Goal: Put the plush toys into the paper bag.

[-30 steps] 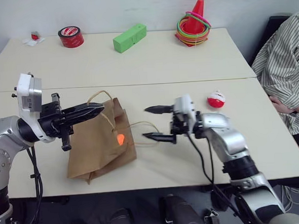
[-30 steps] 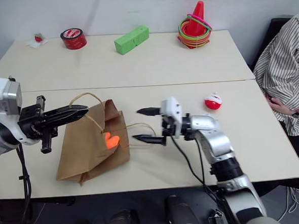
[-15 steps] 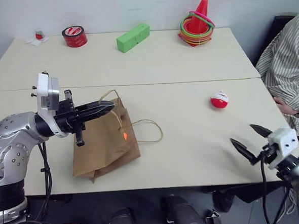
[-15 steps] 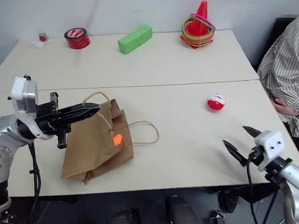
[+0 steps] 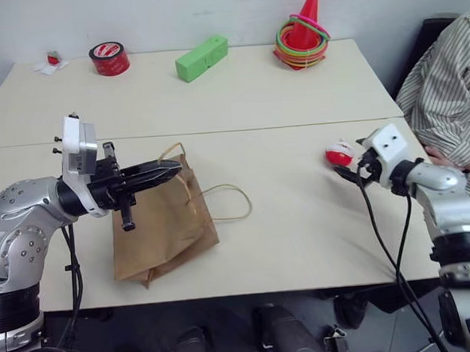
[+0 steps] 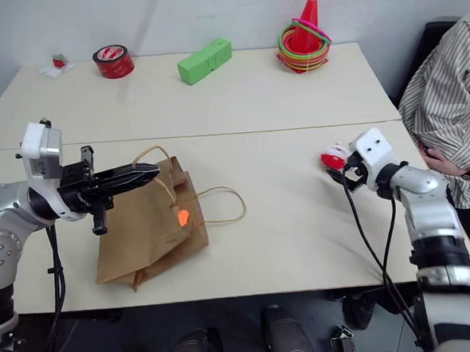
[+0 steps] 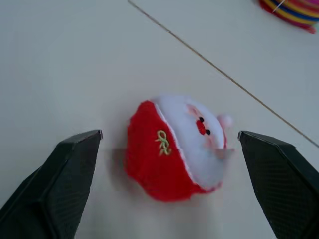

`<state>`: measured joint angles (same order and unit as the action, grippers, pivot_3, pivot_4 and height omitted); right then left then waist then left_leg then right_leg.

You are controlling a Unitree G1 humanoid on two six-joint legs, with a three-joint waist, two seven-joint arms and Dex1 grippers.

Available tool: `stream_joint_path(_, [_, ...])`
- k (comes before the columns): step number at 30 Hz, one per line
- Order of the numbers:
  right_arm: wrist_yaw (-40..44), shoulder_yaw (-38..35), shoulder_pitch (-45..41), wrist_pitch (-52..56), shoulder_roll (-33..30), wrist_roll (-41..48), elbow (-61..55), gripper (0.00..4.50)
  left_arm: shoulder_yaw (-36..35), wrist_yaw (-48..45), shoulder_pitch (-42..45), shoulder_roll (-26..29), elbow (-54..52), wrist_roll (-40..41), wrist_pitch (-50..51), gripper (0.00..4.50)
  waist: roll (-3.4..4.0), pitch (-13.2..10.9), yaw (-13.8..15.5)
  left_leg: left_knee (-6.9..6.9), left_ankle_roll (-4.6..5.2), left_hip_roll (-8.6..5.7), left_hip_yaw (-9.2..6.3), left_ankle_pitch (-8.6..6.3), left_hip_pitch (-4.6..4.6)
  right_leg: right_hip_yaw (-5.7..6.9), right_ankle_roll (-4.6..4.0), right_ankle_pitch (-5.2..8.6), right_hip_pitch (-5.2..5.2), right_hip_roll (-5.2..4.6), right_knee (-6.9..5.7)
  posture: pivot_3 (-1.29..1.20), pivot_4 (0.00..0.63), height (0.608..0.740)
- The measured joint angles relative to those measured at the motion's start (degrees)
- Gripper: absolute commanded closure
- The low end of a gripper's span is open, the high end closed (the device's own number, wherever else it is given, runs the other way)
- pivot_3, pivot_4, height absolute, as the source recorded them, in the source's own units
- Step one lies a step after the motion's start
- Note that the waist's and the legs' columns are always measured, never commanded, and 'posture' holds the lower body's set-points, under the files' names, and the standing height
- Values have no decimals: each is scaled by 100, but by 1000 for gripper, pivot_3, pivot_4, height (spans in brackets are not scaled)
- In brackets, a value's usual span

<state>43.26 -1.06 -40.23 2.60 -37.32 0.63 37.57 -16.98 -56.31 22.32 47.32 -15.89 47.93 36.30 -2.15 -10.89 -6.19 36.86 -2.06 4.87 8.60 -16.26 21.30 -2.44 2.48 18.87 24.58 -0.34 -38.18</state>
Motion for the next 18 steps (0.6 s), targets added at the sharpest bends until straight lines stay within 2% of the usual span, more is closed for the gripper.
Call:
stream_joint_path(3, [-26,155,-645,-488,109,-222,1082,1699,-170,46,-84,145,-128,18,92,4500,1,-1,-15,3,7,1,4,-10,1,0,5,2,-5,-6,14,0,150,740])
stream_joint_path(6, [-19,231,-904,-850,158,-296,1629,2731,-362,49,-266,288,-196,112,199,4500,0,0,-47,9,8,2,10,-14,-2,-1,7,1,-7,-7,11,0,150,740])
stream_joint_path(9, [105,244,-981,-1110,172,-286,1824,3657,-561,39,-505,411,-227,152,310,4500,0,0,-67,19,6,3,10,-13,-8,-1,6,1,-7,-7,-9,0,150,740])
stream_joint_path(11, [564,239,-927,-1262,283,-104,1626,4068,-755,-15,-720,550,-283,229,412,4500,-1,-1,-107,23,3,4,8,-11,-10,-1,6,1,-7,-6,-22,0,150,740])
stream_joint_path(14, [1701,389,-516,-1099,756,587,206,4217,-1038,-125,-943,741,-374,372,557,4500,8,-7,-184,23,-6,8,2,-5,-13,-1,5,1,-4,-2,-43,0,150,740])
stream_joint_path(18, [2208,989,-346,-50,1382,1122,-1792,4217,-1225,-196,-997,849,-389,475,682,4500,14,-10,-159,24,-13,11,-14,-1,-11,8,-3,6,-1,-1,-56,0,150,740])
